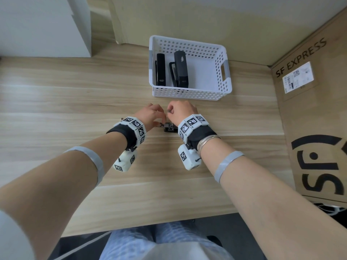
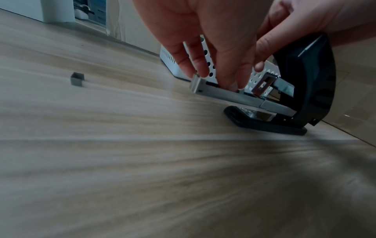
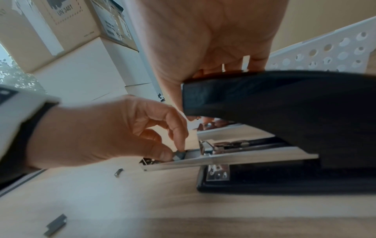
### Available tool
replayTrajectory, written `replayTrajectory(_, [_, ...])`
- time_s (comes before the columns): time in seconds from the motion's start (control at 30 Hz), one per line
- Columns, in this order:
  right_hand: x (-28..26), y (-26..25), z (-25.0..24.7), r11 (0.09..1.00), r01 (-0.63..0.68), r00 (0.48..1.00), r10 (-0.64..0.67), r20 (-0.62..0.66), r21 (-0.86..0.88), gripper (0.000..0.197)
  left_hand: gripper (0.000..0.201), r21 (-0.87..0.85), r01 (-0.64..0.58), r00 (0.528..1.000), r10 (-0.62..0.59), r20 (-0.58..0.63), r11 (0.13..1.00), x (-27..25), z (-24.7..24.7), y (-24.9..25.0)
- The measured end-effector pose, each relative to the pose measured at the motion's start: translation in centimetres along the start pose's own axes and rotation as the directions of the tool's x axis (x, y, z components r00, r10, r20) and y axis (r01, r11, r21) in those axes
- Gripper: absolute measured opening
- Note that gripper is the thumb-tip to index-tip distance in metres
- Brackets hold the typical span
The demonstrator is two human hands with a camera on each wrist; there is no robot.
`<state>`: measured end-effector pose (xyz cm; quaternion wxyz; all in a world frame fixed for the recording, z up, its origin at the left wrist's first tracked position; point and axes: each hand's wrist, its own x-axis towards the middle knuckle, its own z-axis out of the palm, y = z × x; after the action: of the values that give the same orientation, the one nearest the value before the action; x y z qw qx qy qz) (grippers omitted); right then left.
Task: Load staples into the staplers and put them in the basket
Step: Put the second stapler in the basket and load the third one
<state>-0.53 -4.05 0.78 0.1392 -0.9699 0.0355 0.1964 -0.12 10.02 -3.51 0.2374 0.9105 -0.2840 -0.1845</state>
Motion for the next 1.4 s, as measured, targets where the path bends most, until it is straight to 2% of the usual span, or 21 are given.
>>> replayTrajectory(0.3, [-0.2, -0.1, -0.1, 1.0, 0.019, 1.0, -0.019, 0.01, -0.017, 0.019, 0.016, 0.034, -0.046, 0.999, 0.045, 0.013, 0.998, -0.2, 0.1, -0.1])
replayTrajectory(0.5, [-0.2, 0.0, 0.1, 1.0, 0.023, 1.0, -0.023, -0.002, -0.01, 0.017, 0.012, 0.08, -0.073, 0.997, 0.07, 0.037, 0.994, -0.1, -0.1, -0.8])
replayTrajectory(0.63, [-0.2, 0.0, 0.1, 1.0, 0.019, 1.0, -0.019, -0.004, 0.001, 0.016, 0.01, 0.062, -0.08, 0.997, 0.079, 0.011, 0.995, -0.5, 0.0, -1.3])
replayTrajectory(0.83, [-0.3, -0.1, 0.1, 1.0, 0.021, 1.0, -0.021, -0.002, 0.006, 0.016, 0.014, 0.012, 0.021, 0.999, -0.022, 0.031, 1.0, -1.0, 0.0, -0.7])
replayTrajectory(1.1, [-0.4, 0.0, -0.1, 1.0, 0.028, 1.0, -0.028, 0.0, 0.0, 0.017, 0.014, -0.009, 0.08, 0.997, -0.08, 0.017, 0.997, -0.8, 0.6, 0.7])
replayTrajectory(1.3, [-0.4, 0.0, -0.1, 1.0, 0.029, 1.0, -0.029, -0.004, 0.006, 0.017, 0.012, -0.028, 0.094, 0.995, -0.094, 0.027, 0.995, -0.6, 0.3, 0.6])
replayTrajectory(1.4, [-0.4, -0.1, -0.1, 1.0, 0.028, 1.0, -0.028, -0.007, 0.011, 0.017, 0.021, -0.031, 0.068, 0.998, -0.068, -0.013, 0.997, -0.8, 0.2, 0.3])
